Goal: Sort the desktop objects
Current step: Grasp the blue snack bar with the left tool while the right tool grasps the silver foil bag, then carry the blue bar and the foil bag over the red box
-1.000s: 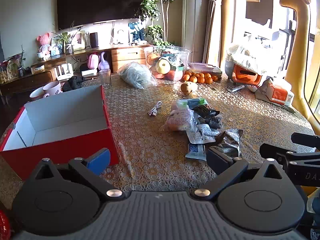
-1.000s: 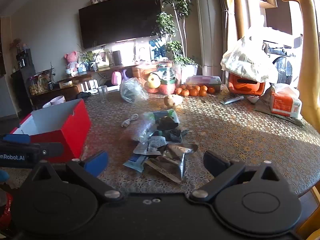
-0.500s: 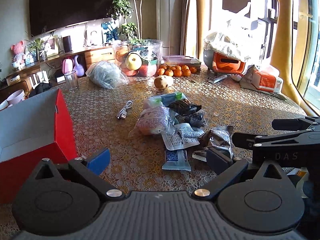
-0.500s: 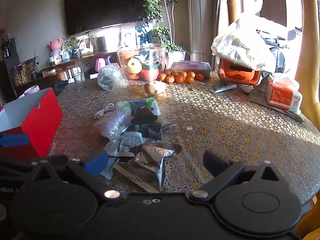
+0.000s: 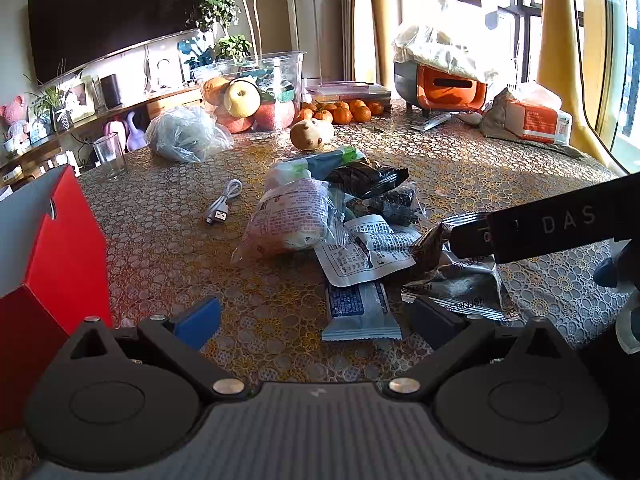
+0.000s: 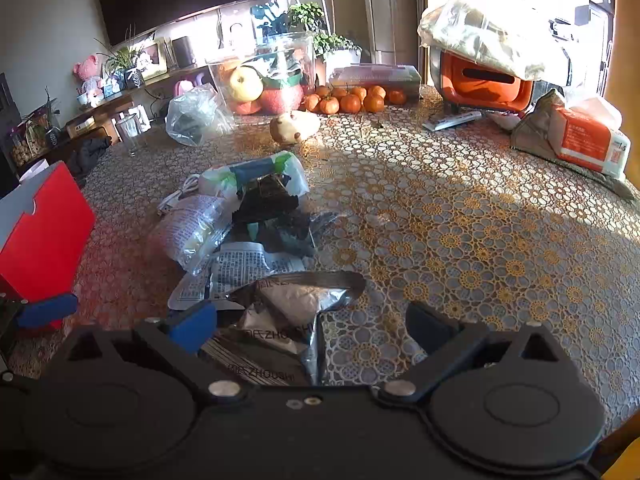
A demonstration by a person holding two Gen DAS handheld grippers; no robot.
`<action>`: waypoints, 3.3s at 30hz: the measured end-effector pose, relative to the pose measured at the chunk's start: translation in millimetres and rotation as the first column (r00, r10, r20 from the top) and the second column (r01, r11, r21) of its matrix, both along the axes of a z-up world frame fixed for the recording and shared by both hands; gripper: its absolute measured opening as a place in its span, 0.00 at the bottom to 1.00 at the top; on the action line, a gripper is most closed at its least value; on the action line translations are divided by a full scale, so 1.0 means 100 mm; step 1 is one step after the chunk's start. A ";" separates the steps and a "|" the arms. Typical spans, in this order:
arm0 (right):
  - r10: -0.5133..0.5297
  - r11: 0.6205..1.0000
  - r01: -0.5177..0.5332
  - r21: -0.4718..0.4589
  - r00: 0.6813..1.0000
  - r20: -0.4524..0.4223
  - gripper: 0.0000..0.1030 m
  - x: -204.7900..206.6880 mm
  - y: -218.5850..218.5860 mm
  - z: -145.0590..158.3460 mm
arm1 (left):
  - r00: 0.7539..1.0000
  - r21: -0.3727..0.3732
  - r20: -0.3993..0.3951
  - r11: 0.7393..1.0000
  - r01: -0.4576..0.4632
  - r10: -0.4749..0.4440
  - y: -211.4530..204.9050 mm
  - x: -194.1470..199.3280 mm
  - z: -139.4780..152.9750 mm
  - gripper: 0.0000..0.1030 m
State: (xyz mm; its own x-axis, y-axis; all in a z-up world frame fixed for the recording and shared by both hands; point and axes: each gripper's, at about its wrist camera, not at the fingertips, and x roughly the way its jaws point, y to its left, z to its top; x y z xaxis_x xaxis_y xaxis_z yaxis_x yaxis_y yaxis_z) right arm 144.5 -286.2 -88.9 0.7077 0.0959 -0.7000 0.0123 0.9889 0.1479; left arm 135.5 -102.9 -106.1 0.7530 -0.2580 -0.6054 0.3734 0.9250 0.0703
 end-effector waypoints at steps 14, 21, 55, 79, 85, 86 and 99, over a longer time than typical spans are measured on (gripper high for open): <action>-0.034 0.997 0.041 0.059 0.992 -0.121 0.97 0.26 0.02 -0.22 | 0.999 0.015 -0.044 1.000 0.004 -0.004 -0.15 0.21 -0.23 0.93; -0.033 0.997 0.041 0.060 0.991 -0.126 0.96 0.30 0.02 -0.27 | 0.998 -0.006 -0.069 1.000 0.007 -0.007 -0.15 0.27 -0.28 0.81; -0.029 0.998 0.038 0.055 0.987 -0.161 0.50 0.23 -0.01 -0.19 | 0.983 -0.016 -0.150 0.994 -0.112 0.108 0.10 0.27 -0.11 0.35; 0.092 0.996 -0.090 0.024 0.988 -0.127 0.49 0.10 0.31 0.19 | 0.973 -0.050 -0.059 0.973 -0.224 0.221 0.63 -0.35 0.44 0.35; 0.141 0.990 -0.137 0.042 0.985 -0.100 0.49 0.06 0.45 0.42 | 0.967 -0.053 -0.052 0.966 -0.253 0.250 0.79 -0.44 0.57 0.35; 0.153 0.988 -0.149 0.045 0.984 -0.093 0.49 0.06 0.48 0.46 | 0.965 -0.053 -0.049 0.964 -0.260 0.258 0.82 -0.45 0.59 0.35; 0.318 0.944 -0.313 0.101 0.947 -0.042 0.49 0.14 0.96 0.95 | 0.934 -0.095 -0.011 0.930 -0.356 0.357 1.27 -0.58 1.00 0.35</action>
State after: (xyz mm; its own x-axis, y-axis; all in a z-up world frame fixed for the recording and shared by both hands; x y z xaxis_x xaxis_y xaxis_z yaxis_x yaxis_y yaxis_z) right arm 158.1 -189.9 6.3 0.5899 0.3734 -0.7160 -0.2870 0.9257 0.2462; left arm 77.4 23.7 -5.9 0.8093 -0.0271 -0.5868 0.0176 0.9996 -0.0218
